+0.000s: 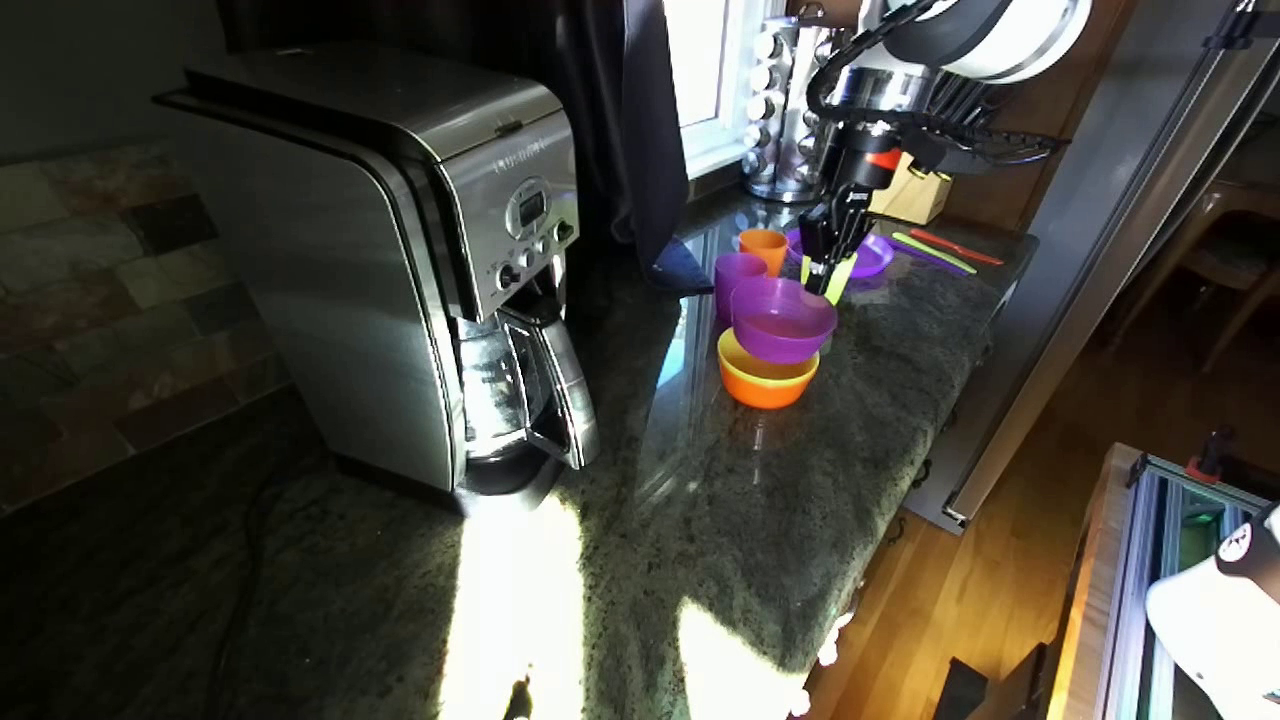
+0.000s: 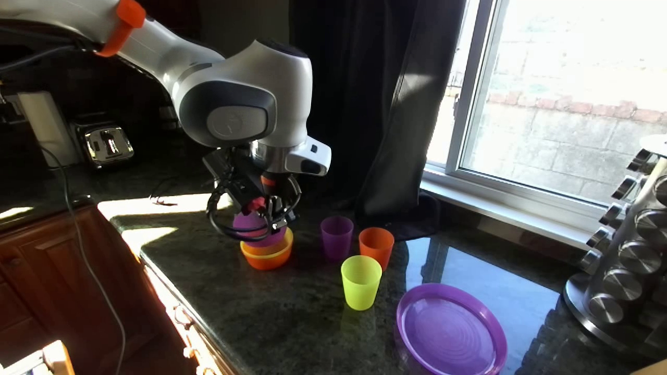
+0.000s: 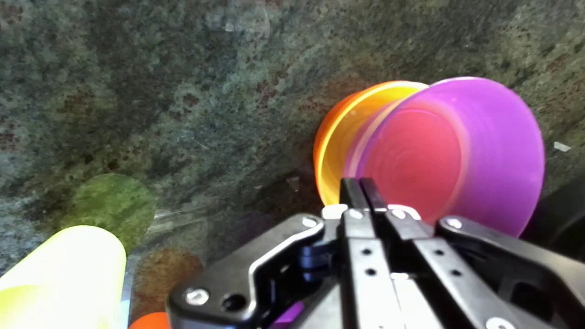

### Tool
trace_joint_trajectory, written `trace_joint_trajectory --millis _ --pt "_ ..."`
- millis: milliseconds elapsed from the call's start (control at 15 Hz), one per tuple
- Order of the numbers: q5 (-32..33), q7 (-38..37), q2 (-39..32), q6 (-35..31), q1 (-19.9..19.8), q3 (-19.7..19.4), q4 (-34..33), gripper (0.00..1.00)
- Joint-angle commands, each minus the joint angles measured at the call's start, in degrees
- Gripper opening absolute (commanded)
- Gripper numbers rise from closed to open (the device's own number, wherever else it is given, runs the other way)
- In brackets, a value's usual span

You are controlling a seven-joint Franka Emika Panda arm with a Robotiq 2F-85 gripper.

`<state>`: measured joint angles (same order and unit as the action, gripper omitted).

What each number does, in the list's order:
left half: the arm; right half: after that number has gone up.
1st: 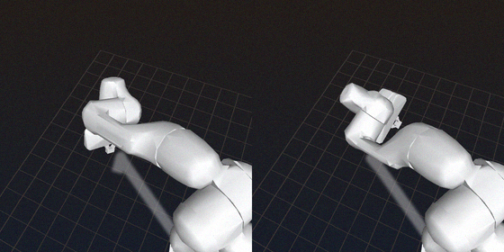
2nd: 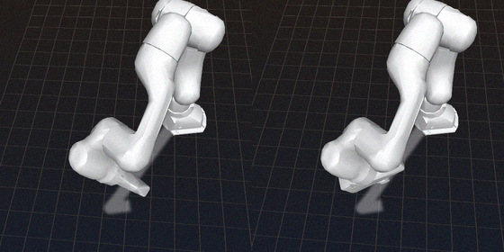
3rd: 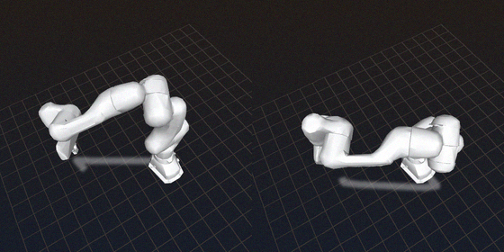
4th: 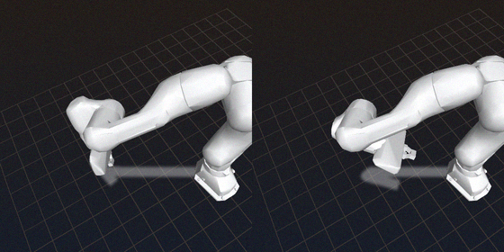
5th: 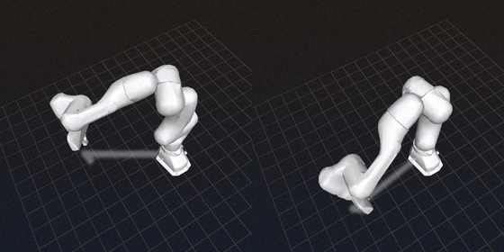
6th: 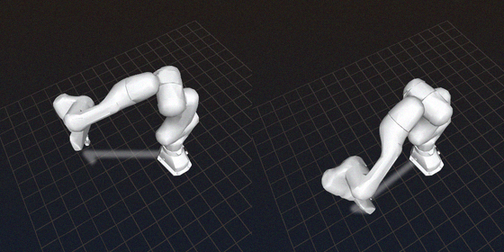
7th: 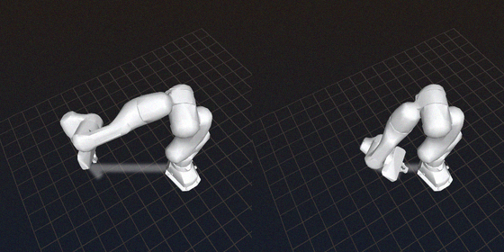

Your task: Unstack the bows and then stack the cups on the table

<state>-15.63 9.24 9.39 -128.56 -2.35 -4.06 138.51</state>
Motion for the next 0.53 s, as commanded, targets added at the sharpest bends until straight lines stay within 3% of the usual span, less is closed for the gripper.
trace_joint_trajectory --millis 0,467 --pt "-1.09 3.91 5.23 3.3 -1.09 -2.76 2.79 0.01" --pt "5.79 7.75 6.53 10.08 -5.63 -7.91 4.79 0.01"
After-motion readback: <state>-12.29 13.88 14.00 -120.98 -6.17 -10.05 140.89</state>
